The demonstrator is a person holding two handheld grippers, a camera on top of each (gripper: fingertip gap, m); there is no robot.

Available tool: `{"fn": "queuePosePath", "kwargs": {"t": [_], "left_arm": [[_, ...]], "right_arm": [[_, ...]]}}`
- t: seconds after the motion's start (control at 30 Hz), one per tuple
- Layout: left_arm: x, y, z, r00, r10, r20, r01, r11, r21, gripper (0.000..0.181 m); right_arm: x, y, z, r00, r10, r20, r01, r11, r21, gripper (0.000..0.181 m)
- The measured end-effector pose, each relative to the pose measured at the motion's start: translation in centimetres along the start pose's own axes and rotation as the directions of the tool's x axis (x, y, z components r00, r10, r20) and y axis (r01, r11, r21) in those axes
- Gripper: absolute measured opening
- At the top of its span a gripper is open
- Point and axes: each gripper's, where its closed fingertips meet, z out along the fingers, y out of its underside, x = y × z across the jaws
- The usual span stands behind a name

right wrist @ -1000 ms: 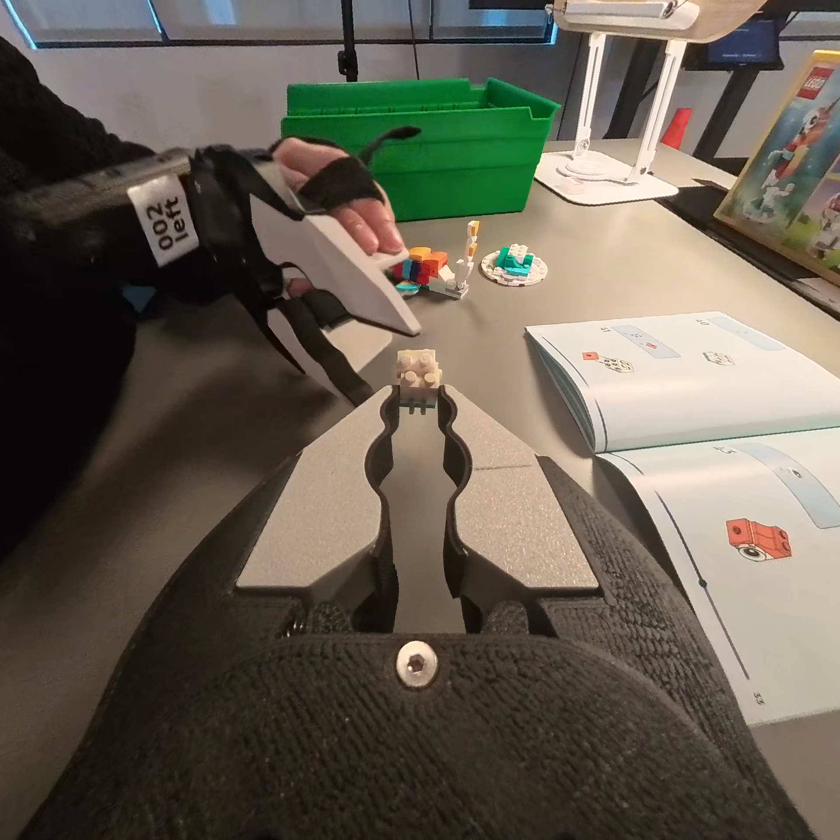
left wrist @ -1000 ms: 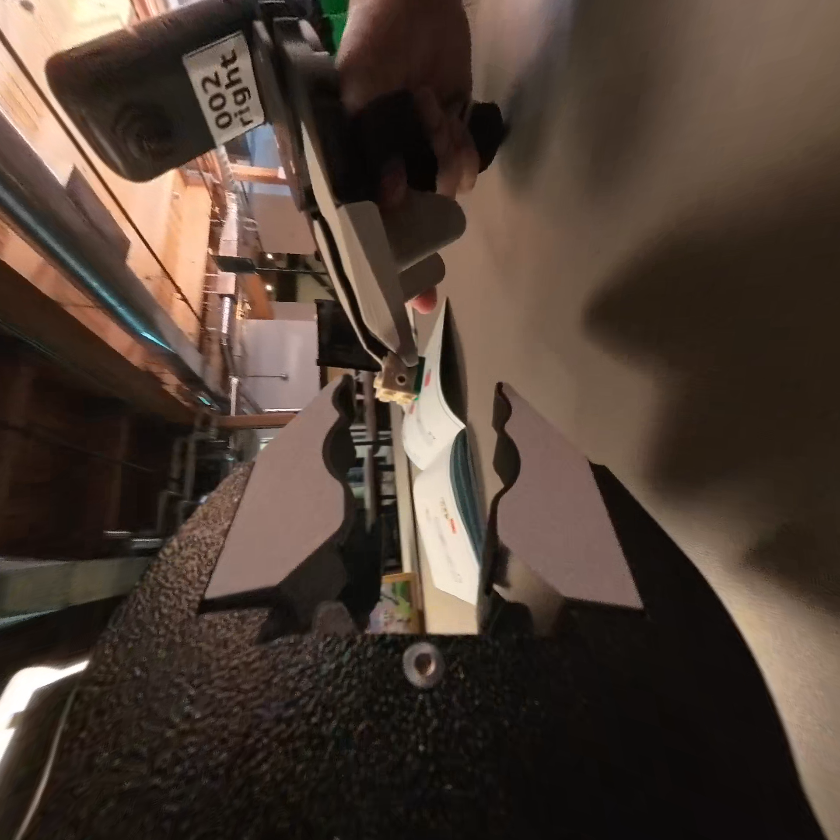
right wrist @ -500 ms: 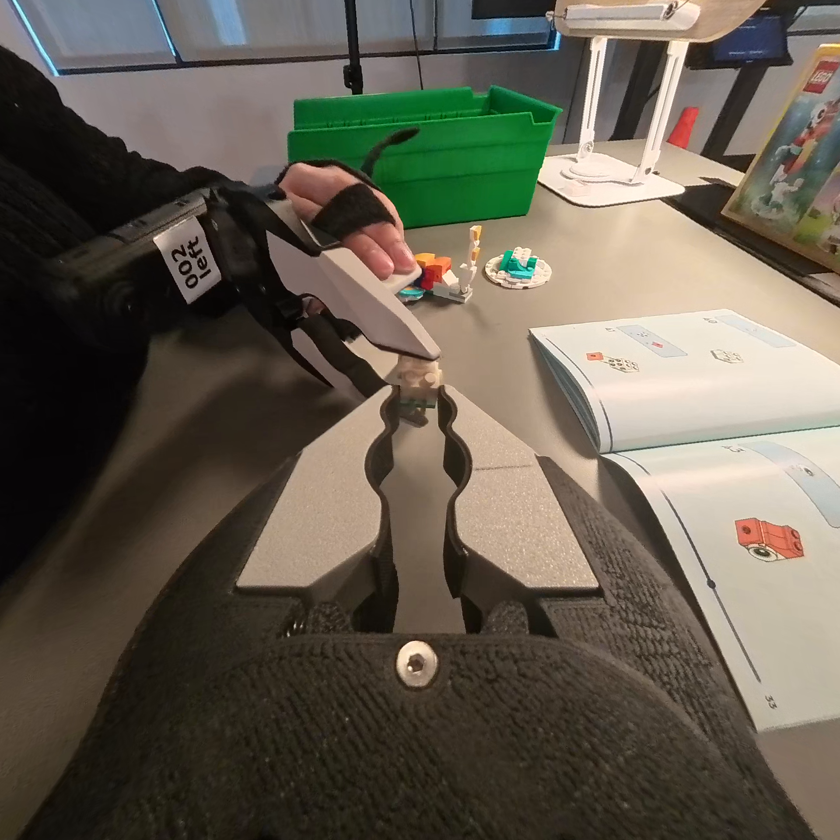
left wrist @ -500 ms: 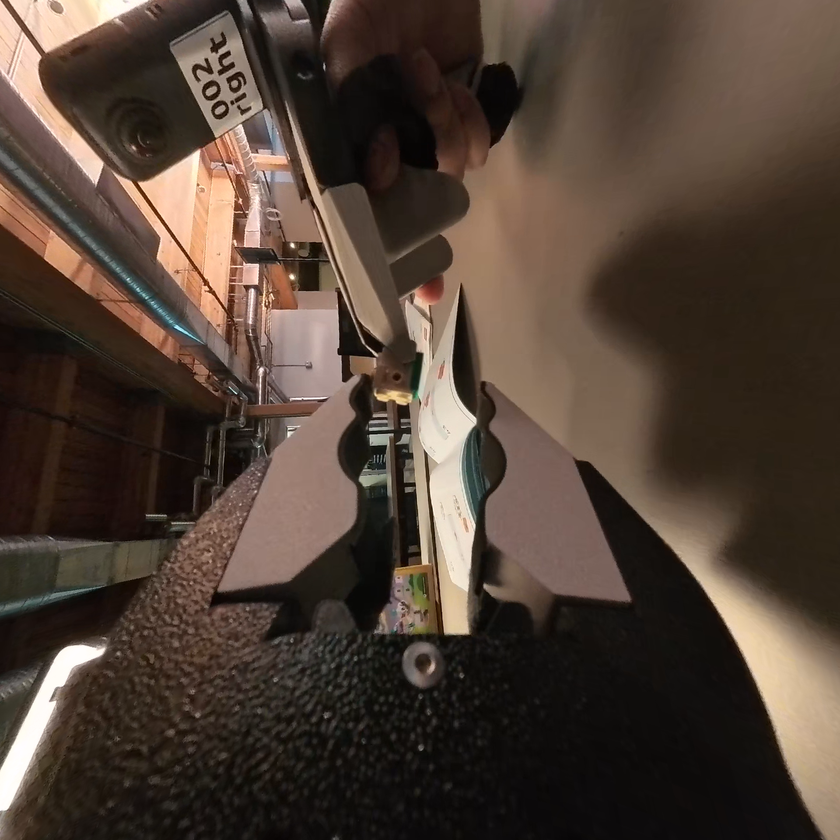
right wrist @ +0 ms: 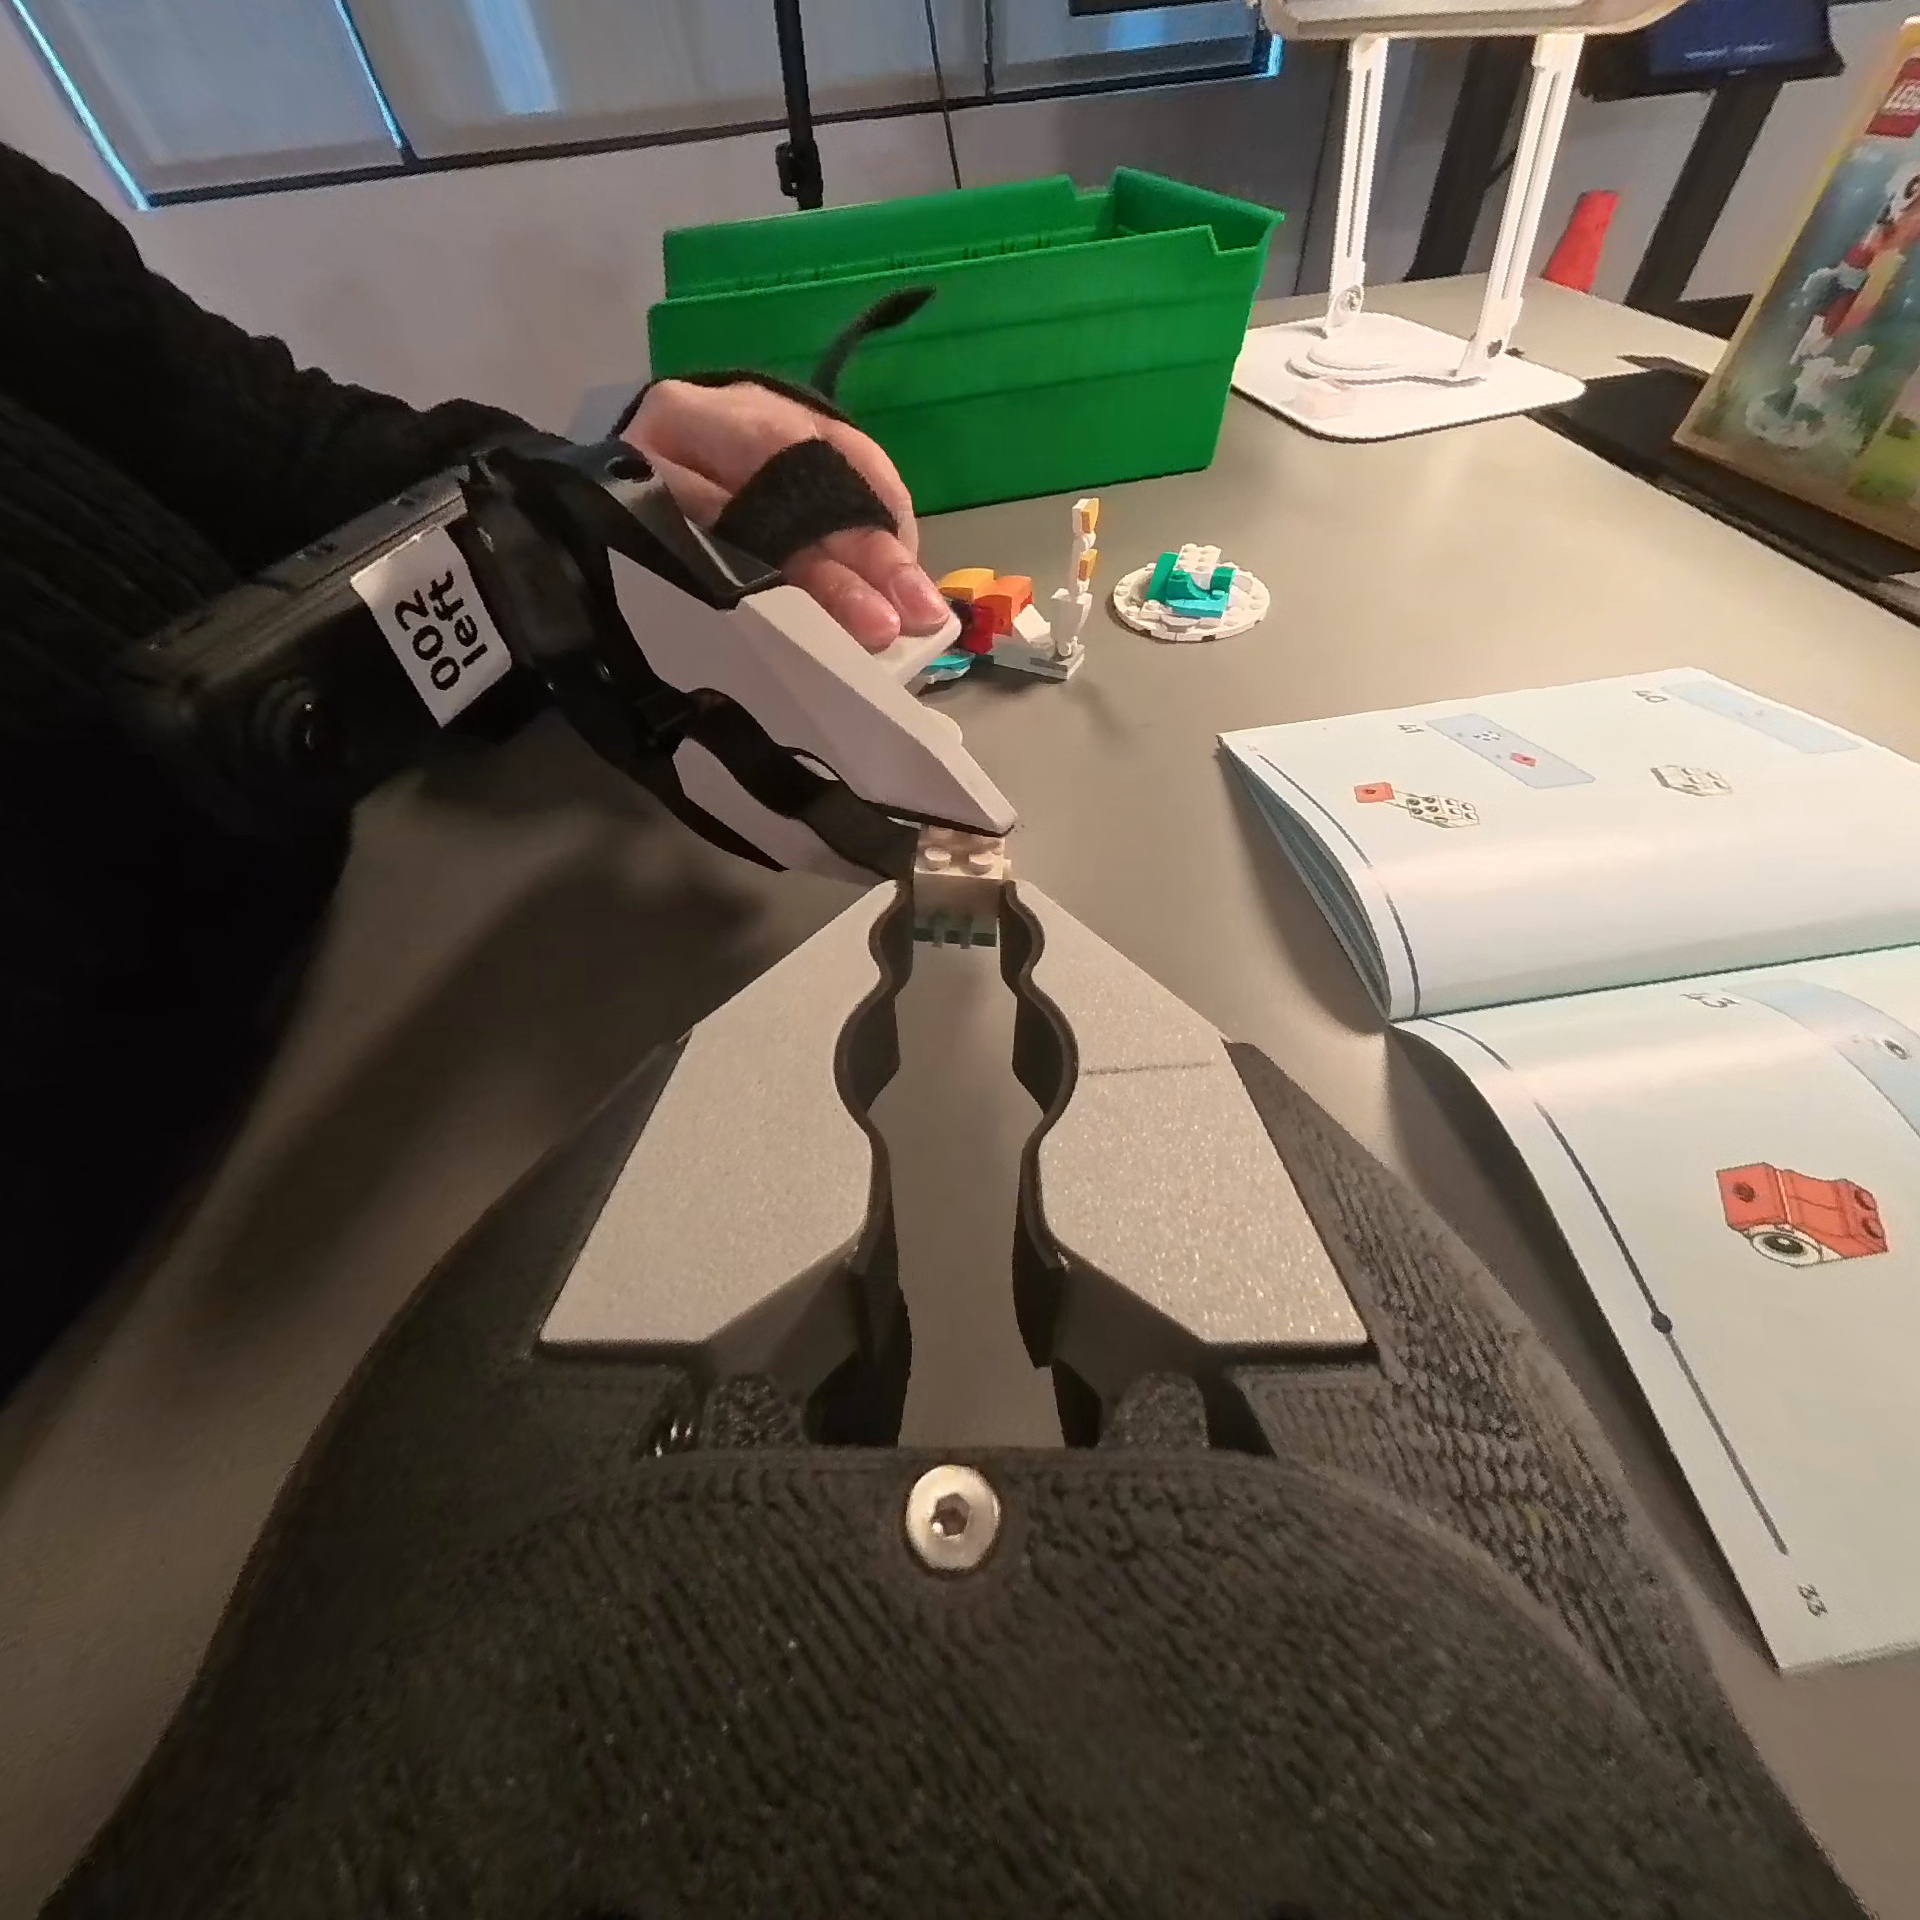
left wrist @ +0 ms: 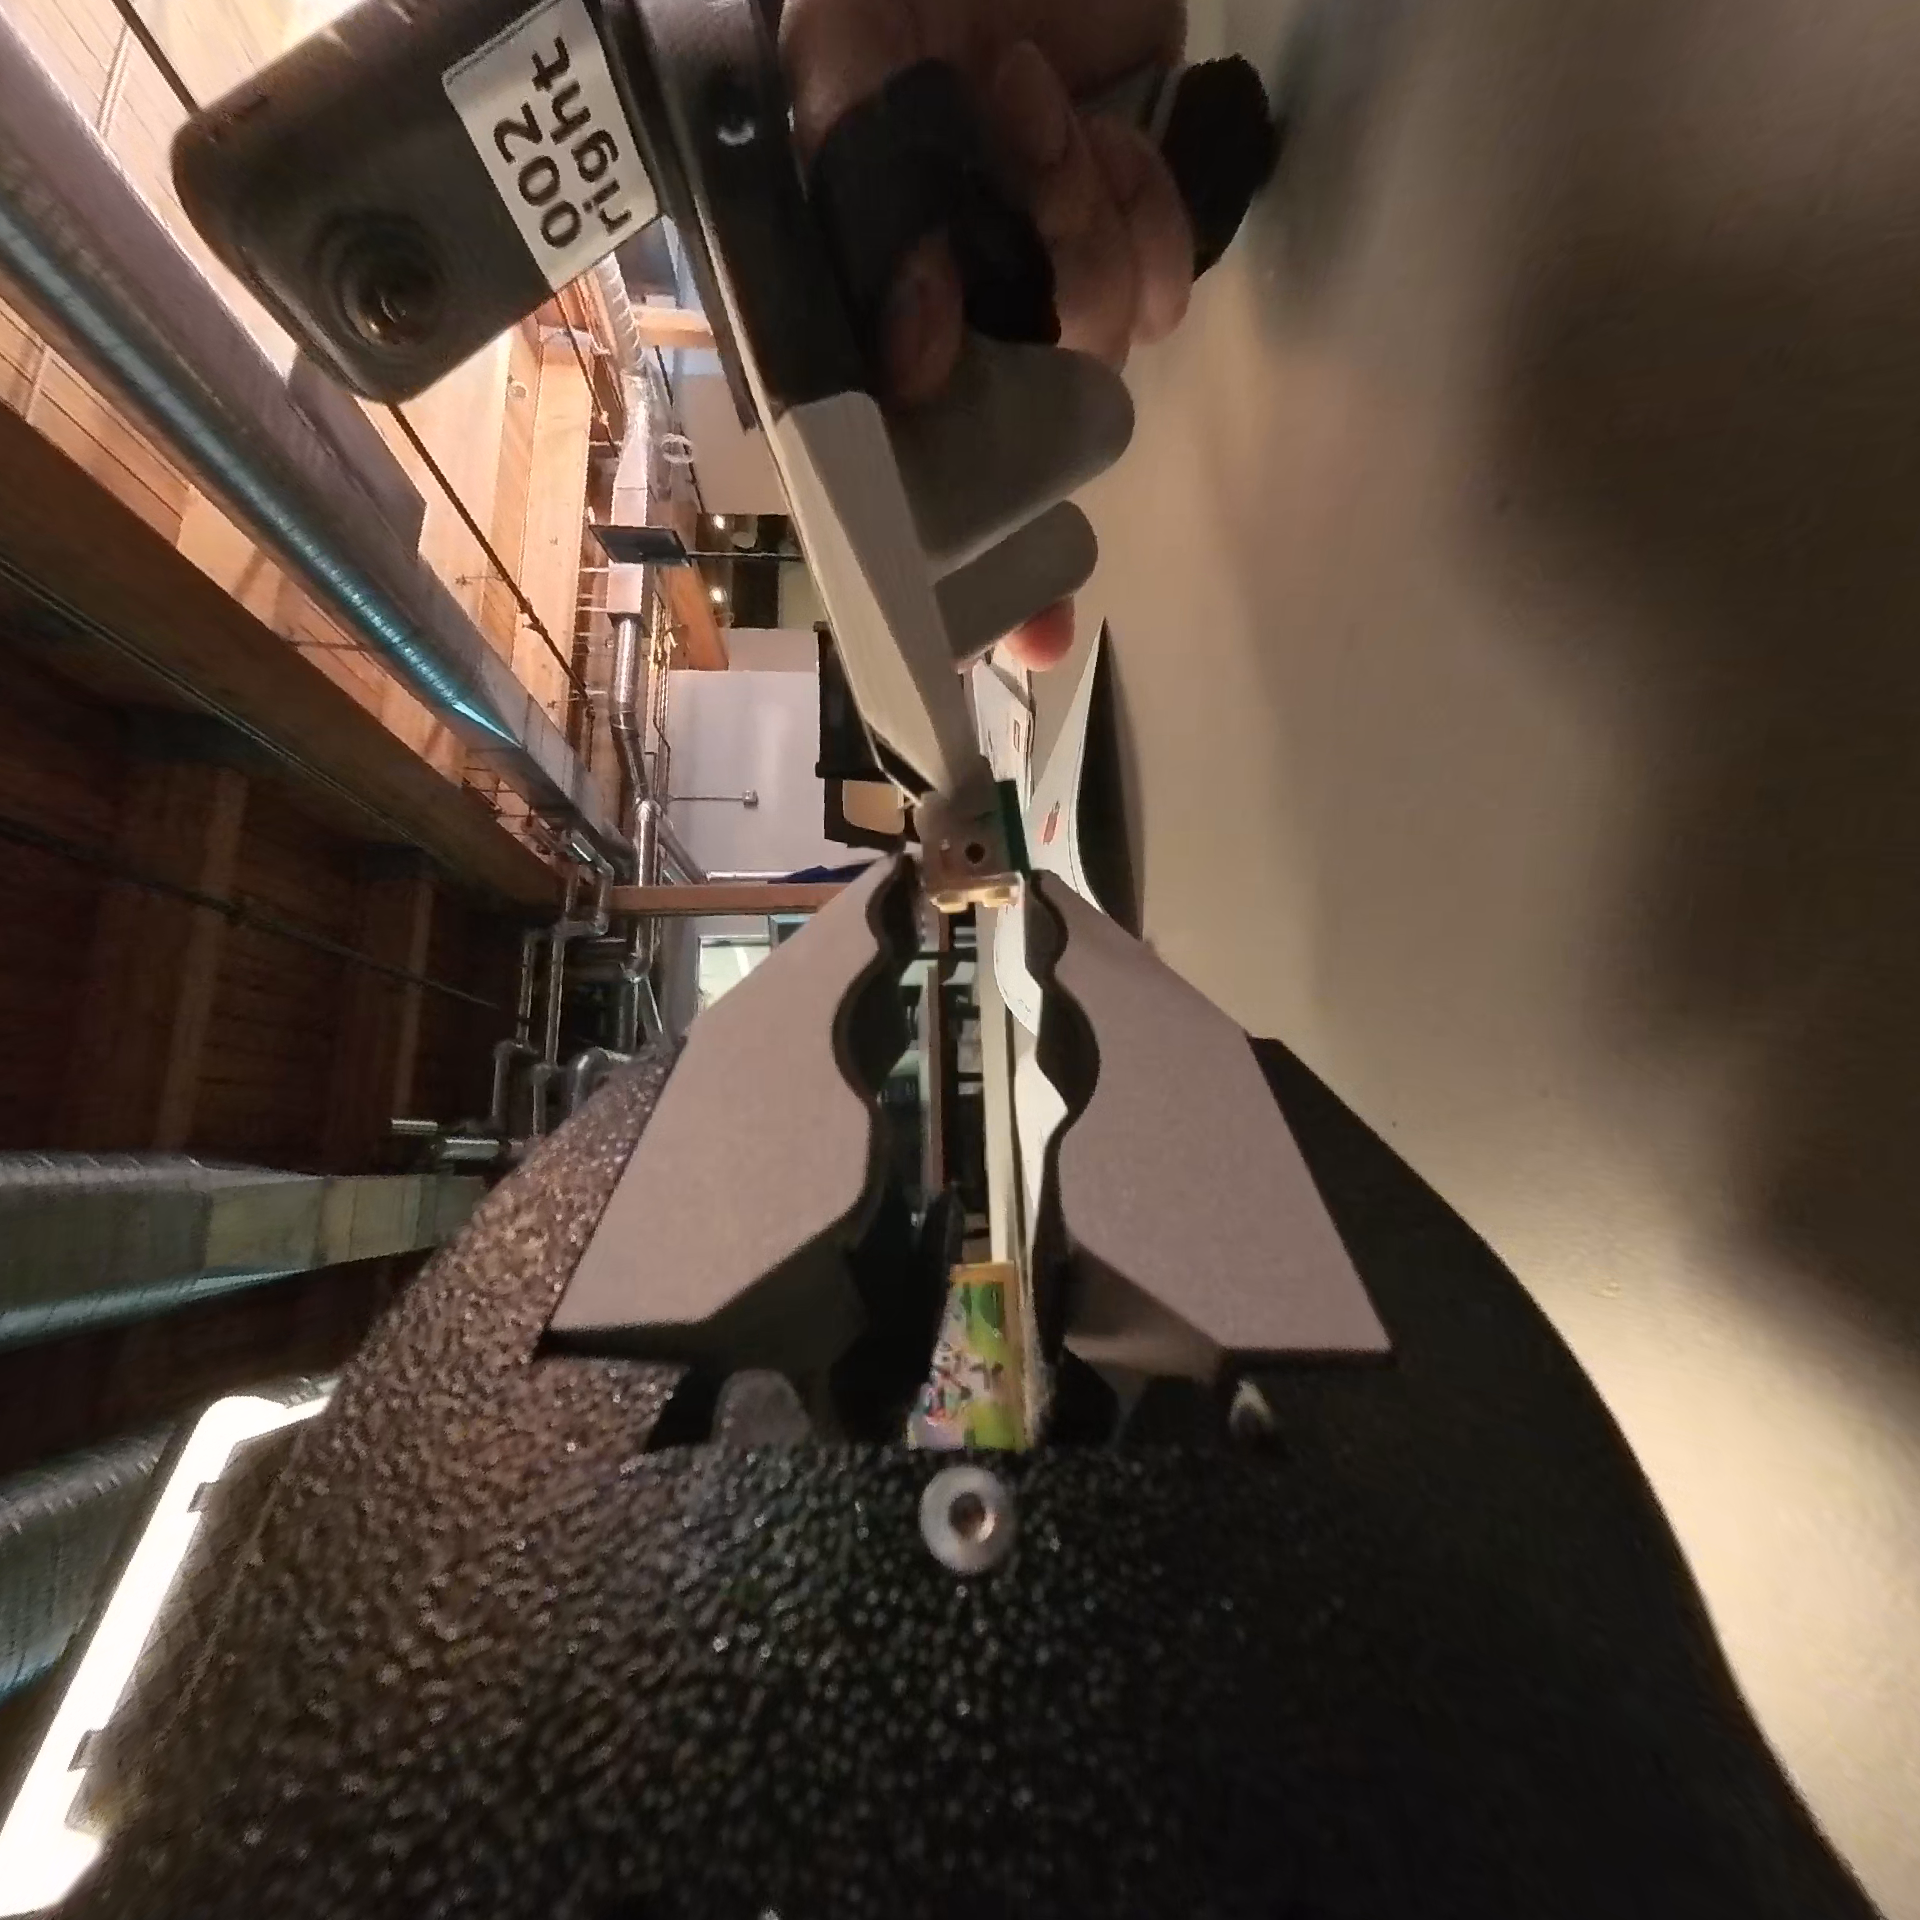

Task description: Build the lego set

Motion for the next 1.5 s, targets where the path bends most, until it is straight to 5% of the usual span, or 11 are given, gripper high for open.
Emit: {"fn": "queuePosePath", "kwargs": {"t": [0.7,0.8,0.9,1.23,1.5], "left_arm": [[0.5,0.8,0.7,0.992,-0.118,-0.044,0.115,0.992,-0.058,0.017],[1.1,0.1,0.7,0.978,-0.189,-0.093,0.186,0.982,-0.038,0.035],[0.0,0.1,0.8,0.97,-0.239,-0.044,0.238,0.971,-0.037,0.019],[-0.6,0.4,0.5,0.96,-0.279,-0.011,0.277,0.958,-0.07,0.02],[-0.6,0.6,0.6,0.948,-0.314,-0.042,0.31,0.947,-0.091,0.017]], "right_arm": [[1.2,0.0,0.3,0.981,0.192,-0.021,-0.191,0.981,0.022,0.014],[1.1,-0.2,0.4,0.97,0.242,0.002,-0.242,0.97,0.04,0.014],[1.0,-0.3,0.5,0.965,0.261,0.015,-0.261,0.964,0.054,0.014],[1.1,-1.0,0.5,0.94,0.338,0.052,-0.342,0.933,0.112,0.015],[1.2,-1.1,0.5,0.968,0.25,-0.01,-0.247,0.962,0.114,0.015]]}}
